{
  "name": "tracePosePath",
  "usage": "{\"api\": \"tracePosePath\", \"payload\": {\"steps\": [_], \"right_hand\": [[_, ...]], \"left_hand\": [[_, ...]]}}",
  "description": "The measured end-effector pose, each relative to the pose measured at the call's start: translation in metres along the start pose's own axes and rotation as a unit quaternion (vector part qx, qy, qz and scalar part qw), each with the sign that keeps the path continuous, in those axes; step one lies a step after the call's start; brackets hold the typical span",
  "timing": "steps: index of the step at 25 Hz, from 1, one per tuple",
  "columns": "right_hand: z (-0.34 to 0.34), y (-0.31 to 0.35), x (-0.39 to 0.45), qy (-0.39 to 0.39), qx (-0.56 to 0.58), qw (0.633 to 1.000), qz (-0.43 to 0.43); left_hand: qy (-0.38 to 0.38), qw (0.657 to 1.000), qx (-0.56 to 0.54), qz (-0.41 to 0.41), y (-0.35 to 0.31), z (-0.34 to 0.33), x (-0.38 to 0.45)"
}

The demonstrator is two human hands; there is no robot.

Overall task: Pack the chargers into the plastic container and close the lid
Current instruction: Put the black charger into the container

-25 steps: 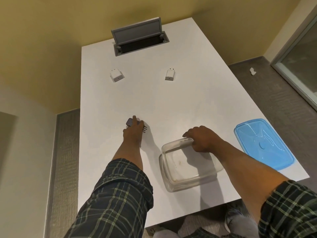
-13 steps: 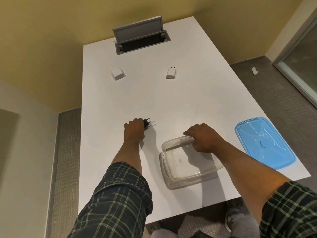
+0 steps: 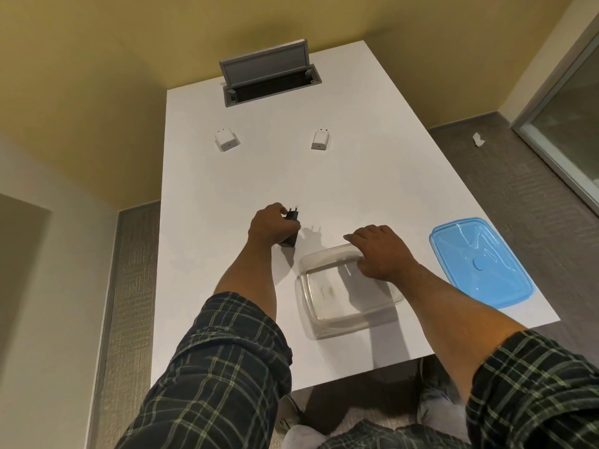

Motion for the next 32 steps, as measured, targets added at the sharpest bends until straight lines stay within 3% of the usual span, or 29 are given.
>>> {"api": "tracePosePath", "payload": {"steps": [4,7,10,14,22,32], "right_hand": [[0.007,-0.007,-0.005,-0.008,-0.023,1.000,-0.018],[0.012,-0.008,-0.012,-0.012,-0.071,0.997,-0.016],[0.012,-0.013,-0.016,0.005,-0.095,0.995,-0.038],[0.012,-0.017,-0.023,0.022,-0.106,0.992,-0.072],[0.007,-0.015,-0.023,0.056,-0.114,0.988,-0.092],[0.008,-0.015,-0.018,0.029,-0.097,0.991,-0.082]], "left_hand": [[0.145,0.989,-0.022,-0.035,-0.033,-0.020,-0.019],[0.262,0.961,0.069,-0.054,-0.051,-0.044,-0.048],[0.312,0.943,0.113,-0.037,-0.054,-0.070,-0.066],[0.297,0.948,0.105,-0.036,-0.056,-0.095,-0.082],[0.157,0.963,0.209,-0.065,-0.045,-0.115,-0.101],[0.126,0.943,0.293,-0.093,-0.046,-0.133,-0.118]]}}
Point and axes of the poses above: each hand's wrist, its own x-axis towards the middle knuckle, its own z-axis out of the back of the hand, y = z × x, the point moved 7 cm from there along x, towards the middle knuckle, and after that the axes turned 4 degrees about -z, right-handed, at the moved point
